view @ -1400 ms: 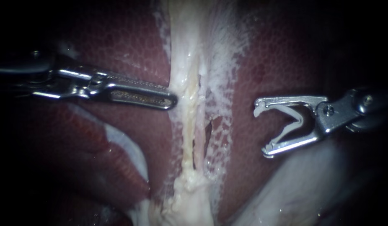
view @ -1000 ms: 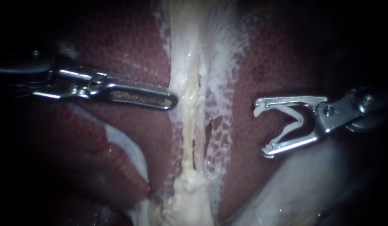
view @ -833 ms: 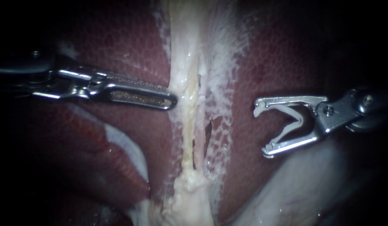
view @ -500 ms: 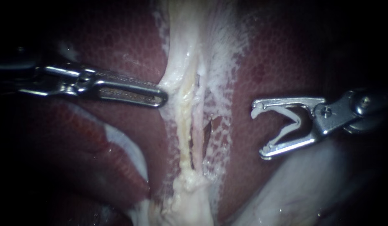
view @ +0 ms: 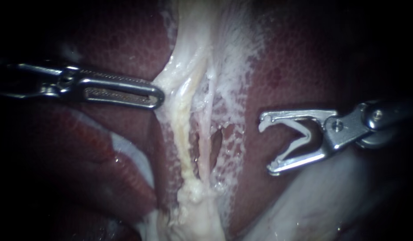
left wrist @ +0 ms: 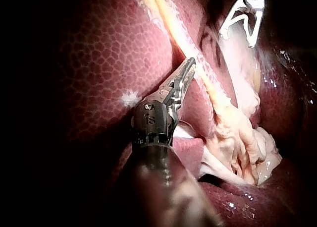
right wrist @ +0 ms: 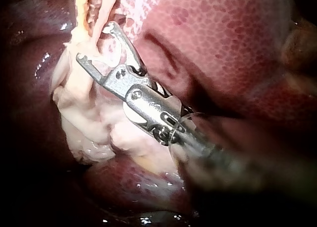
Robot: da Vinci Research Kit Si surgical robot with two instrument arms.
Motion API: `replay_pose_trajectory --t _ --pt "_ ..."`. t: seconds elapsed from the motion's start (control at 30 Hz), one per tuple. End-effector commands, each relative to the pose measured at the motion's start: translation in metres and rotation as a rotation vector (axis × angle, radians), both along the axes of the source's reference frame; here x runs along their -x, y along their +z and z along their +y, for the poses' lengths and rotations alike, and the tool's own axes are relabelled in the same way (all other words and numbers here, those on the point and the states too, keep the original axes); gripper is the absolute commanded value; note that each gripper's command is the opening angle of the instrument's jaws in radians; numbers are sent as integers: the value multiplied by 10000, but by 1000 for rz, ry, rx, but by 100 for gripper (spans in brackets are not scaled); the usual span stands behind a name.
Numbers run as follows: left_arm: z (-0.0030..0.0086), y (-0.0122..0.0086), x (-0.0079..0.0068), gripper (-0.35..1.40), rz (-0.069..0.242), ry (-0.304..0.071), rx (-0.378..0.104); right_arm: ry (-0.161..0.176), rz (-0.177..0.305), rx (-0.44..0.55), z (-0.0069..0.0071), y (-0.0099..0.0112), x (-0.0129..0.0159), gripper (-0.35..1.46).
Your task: Clipping first clip left tube
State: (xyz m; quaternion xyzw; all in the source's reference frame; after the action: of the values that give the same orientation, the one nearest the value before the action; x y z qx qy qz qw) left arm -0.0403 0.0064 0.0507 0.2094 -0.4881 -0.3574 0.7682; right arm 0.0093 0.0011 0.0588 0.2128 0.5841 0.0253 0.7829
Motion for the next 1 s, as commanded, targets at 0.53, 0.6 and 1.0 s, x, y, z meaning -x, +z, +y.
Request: replay_pose_trajectory --t 0.53,0.6,1.0 --pt "-8 -1 4 -35 5 -5 4 -70 -27 -73 -68 82 -80 60" --pt "-9 -2 4 -35 4 -3 3 -74 -27 -74 -70 89 -85 60" --pt "-12 -4 7 -35 3 -1 2 -73 -44 -82 -54 111 -103 60"
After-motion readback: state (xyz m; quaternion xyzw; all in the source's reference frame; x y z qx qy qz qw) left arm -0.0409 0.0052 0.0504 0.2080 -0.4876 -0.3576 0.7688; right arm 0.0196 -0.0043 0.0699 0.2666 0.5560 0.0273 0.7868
